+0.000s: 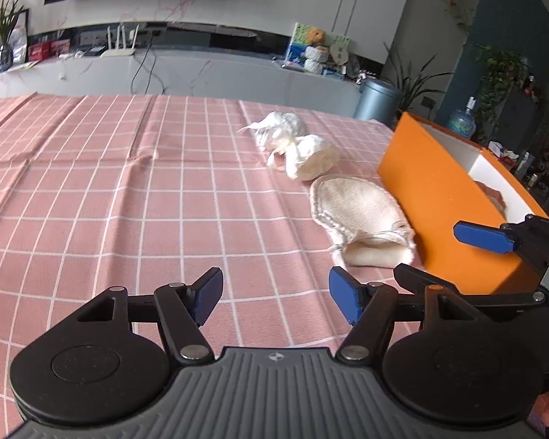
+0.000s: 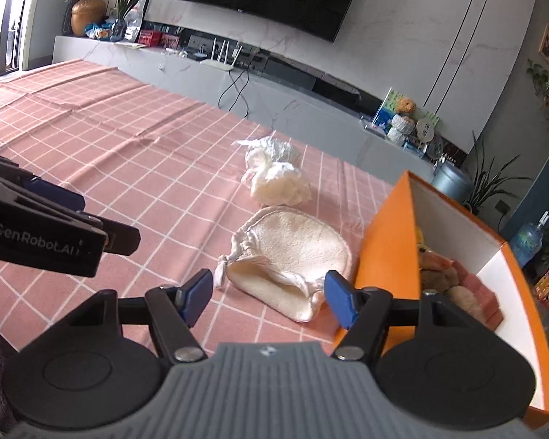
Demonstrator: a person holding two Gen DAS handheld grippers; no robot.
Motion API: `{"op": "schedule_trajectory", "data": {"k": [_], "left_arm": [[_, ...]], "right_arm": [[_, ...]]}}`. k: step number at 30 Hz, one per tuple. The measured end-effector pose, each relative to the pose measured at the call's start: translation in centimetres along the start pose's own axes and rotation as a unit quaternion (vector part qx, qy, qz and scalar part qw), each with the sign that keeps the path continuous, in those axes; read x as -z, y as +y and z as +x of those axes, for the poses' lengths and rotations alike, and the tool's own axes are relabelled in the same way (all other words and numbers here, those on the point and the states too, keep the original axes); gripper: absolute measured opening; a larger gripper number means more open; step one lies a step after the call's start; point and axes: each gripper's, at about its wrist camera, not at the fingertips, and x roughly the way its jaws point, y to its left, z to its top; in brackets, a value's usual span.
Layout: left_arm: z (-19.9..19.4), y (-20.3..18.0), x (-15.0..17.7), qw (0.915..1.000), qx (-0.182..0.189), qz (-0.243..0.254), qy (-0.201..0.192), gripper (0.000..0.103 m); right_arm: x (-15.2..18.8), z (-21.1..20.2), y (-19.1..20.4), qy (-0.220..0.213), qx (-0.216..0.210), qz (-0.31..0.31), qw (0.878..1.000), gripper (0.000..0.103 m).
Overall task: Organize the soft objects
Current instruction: 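Move both tools back over the beige pouch and white bundle on the table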
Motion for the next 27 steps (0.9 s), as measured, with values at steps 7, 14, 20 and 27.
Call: {"op": "schedule_trajectory", "data": {"k": [7,14,20,27], "left_arm": [[1.6,1.4,-1.0,0.9996,-0.020,-0.020,0.005,0.078],[3.3,2.1,-1.7,0.9994,-0.016,-0.030,0.011,0.078],[4.2,2.5,-1.8,0.9992,-0.012,-0.033,0.019,0.078],[4.2,3.0,-1.8,0.9989,-0.013,-0.039,0.023,0.078]], "right_arm": [[-1.2,4.0,0.7,0.023,-0.013,-0.005,1.000,0.066],[-1.9,7.5,0.5,0.054,-0.020,0.009,0.998,0.060],[-1.9,9.6,0.4,0.079,-0.037,0.033,0.996,0.047],[-2.4,9.3,1.5,0.068,-0.051,0.020,0.996,0.018]]}}
